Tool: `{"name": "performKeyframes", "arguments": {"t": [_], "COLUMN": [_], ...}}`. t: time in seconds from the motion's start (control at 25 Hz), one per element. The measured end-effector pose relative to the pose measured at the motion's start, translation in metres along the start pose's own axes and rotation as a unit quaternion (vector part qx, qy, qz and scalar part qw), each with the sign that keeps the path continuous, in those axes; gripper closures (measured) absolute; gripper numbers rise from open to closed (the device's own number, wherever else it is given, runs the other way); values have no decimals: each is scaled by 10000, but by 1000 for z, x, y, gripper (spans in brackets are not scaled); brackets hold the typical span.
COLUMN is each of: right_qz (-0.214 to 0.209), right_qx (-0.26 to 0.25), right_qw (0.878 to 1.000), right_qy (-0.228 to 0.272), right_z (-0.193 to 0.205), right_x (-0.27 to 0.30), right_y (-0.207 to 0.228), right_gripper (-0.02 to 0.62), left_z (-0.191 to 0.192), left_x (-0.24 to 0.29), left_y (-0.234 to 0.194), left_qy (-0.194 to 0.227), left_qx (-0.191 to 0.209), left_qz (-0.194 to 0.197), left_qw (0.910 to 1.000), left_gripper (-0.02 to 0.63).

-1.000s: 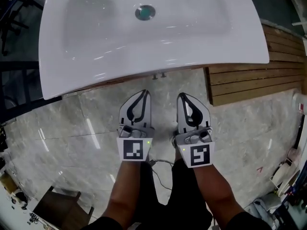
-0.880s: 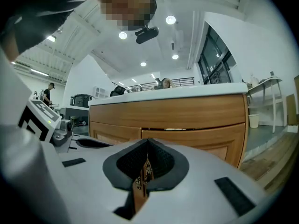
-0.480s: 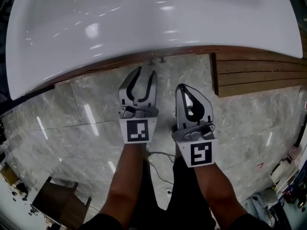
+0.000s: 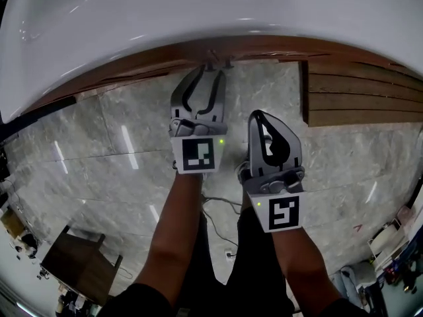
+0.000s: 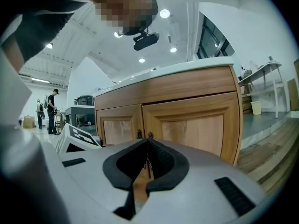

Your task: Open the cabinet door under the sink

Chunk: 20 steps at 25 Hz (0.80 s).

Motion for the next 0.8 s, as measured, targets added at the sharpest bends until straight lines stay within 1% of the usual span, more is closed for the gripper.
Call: {"name": "performKeyframes", "arguments": {"t": [0.04,0.16,0.24,0.32,0.6,0.72,0.8], "right_qz": [-2,-39,-32,-20,-129,-275,-446], "right_qx": [20,47,52,73,139,154,71], "right_qw": [10000,10000,10000,10000,9998,9995,9989], "right_qy": [-1,-53,-54,-23,73,95,117], "right_z": [0,2,2,1,2,1,1], "right_x": [-1,-4,-5,-5,-11,-17,-20], "right_y": [-1,2,6,9,19,22,22], "right_gripper": [571,571,571,571,571,571,571], "left_z": [-1,-1,-1,-2,-1,-2,-1], "left_x": [0,-1,1,2,0,-3,-6], "left_y": [0,2,4,5,7,8,9], "left_qy": [70,117,104,101,-93,-153,-215], "left_qx": [-39,-435,-502,-479,-697,-790,-759], "left_qz": [-81,-416,-537,-611,-789,-802,-769], "left_qw": [9999,9981,9972,9969,9944,9935,9939], "left_gripper": [479,501,508,509,511,511,511]}}
Point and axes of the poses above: the fingertips, and each gripper's own axes: x forward along the fingers, y to its right, z out of its underside, the point moved 10 cm from there along -x, backward along the fingers, and after that the axes turned 5 degrees about -x, right-handed, at the moved point
